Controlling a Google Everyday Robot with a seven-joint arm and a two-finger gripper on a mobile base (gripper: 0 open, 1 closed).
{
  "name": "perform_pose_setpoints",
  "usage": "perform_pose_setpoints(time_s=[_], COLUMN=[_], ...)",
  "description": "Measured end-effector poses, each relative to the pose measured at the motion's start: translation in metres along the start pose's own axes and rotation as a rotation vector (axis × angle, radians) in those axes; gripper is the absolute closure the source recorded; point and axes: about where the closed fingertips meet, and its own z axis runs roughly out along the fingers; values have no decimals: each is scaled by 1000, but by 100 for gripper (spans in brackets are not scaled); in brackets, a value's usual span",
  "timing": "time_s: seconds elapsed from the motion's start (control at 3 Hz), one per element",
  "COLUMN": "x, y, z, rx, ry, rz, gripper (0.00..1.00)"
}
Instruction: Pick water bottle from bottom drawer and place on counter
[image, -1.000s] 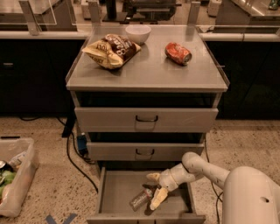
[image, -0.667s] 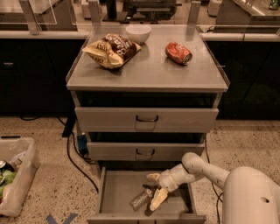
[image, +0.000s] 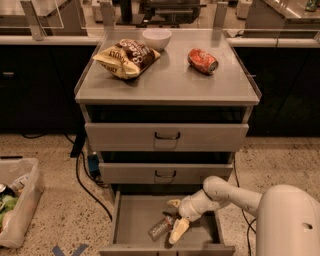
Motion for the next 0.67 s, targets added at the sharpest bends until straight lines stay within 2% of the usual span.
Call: perform_pose_setpoints(time_s=[0.33,0.67], x=[0,9], y=[0,3], z=[0,14], rx=[0,26], ry=[0,93], rz=[0,-12], gripper=[0,0])
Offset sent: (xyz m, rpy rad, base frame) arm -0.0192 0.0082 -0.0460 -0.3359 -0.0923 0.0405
